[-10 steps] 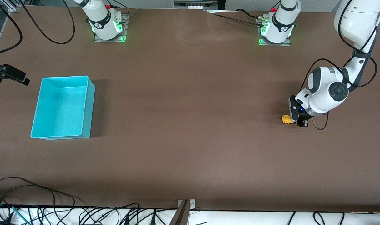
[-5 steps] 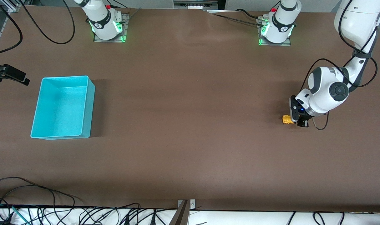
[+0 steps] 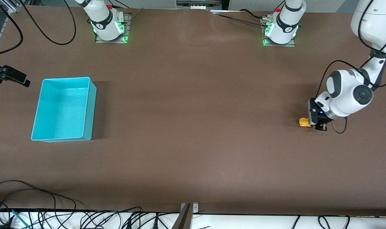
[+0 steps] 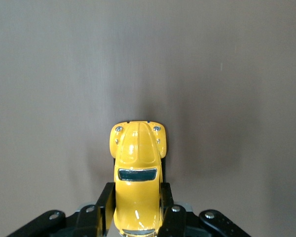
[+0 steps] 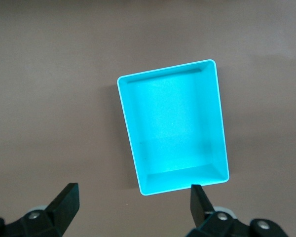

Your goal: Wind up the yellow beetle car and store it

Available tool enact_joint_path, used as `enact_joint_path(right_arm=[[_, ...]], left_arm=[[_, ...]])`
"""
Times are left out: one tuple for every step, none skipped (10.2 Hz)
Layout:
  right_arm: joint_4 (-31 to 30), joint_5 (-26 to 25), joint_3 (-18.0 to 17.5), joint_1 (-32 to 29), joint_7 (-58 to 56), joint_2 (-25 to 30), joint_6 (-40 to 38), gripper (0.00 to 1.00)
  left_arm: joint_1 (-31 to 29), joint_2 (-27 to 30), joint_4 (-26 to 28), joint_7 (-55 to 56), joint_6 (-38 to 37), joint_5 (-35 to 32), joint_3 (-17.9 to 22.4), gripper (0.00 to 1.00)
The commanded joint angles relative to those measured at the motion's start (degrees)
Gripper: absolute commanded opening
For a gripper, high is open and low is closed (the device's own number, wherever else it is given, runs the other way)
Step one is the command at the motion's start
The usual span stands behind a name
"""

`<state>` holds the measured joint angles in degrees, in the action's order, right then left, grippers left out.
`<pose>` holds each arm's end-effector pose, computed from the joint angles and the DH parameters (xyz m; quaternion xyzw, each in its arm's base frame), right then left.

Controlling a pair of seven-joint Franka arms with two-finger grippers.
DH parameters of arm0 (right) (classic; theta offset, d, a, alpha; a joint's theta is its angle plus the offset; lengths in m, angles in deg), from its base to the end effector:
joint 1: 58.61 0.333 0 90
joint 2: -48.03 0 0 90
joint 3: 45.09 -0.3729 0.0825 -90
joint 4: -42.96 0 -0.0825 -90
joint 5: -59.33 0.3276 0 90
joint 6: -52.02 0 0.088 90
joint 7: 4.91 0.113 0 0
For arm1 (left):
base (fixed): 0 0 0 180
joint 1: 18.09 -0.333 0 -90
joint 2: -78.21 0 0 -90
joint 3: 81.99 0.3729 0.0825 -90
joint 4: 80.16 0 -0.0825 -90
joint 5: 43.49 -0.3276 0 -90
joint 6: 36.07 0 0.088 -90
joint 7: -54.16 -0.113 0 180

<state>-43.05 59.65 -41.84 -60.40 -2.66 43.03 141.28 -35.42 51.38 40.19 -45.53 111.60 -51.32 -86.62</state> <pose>0.5263 -0.0440 0.6584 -0.9979 0.0635 0.0152 0.0007 0.5633 0.1284 0.2865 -0.6877 0.7257 0.0122 0.0153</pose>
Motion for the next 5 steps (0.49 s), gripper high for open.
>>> enact_joint_path(right_arm=[[-0.1, -0.6, -0.3, -0.2, 0.8, 0.2, -0.5, 1.00], [-0.1, -0.6, -0.3, -0.2, 0.8, 0.2, -0.5, 1.00], [-0.1, -0.6, -0.3, -0.2, 0.8, 0.2, -0.5, 1.00], [-0.1, -0.6, -0.3, -0.2, 0.8, 0.2, -0.5, 1.00], [-0.1, -0.6, -0.3, -0.3, 0.8, 0.2, -0.5, 1.00]], left_arm=[[-5.6, -9.3, -6.1, -6.0, 2.1, -1.3, -0.2, 0.08], [-7.1, -10.0, -7.2, -8.0, 2.1, -1.3, -0.2, 0.09], [-8.8, -10.0, -7.6, -9.8, 2.1, -1.3, -0.2, 0.09], [-9.9, -10.0, -7.8, -11.3, 2.1, -1.3, -0.2, 0.09], [-11.0, -10.1, -8.0, -11.8, 2.1, -1.3, -0.2, 0.09]])
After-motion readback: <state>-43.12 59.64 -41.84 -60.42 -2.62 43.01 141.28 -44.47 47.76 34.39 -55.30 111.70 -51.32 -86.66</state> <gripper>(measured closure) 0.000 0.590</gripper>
